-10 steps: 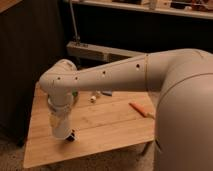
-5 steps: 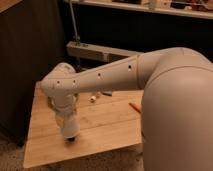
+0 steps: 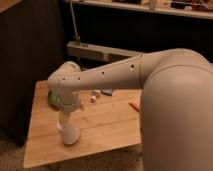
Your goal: Place the ceramic cup over the eraser
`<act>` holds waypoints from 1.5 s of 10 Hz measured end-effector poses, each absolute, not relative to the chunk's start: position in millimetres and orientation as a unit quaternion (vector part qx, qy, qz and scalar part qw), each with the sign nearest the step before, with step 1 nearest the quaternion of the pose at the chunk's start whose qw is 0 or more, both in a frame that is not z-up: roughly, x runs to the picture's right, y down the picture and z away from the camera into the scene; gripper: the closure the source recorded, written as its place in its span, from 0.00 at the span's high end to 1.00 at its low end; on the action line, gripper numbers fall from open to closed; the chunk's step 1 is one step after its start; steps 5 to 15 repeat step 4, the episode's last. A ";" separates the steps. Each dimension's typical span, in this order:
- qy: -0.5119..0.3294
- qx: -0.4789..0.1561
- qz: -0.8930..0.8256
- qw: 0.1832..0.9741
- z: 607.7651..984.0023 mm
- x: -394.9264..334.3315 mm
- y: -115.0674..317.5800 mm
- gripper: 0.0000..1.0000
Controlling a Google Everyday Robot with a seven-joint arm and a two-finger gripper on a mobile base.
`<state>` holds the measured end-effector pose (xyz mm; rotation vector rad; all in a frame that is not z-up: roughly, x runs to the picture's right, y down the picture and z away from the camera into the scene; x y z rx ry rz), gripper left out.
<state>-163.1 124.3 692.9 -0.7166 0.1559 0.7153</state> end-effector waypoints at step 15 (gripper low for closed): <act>0.060 -0.361 0.366 0.856 692.8 -160.0 117.0 0.70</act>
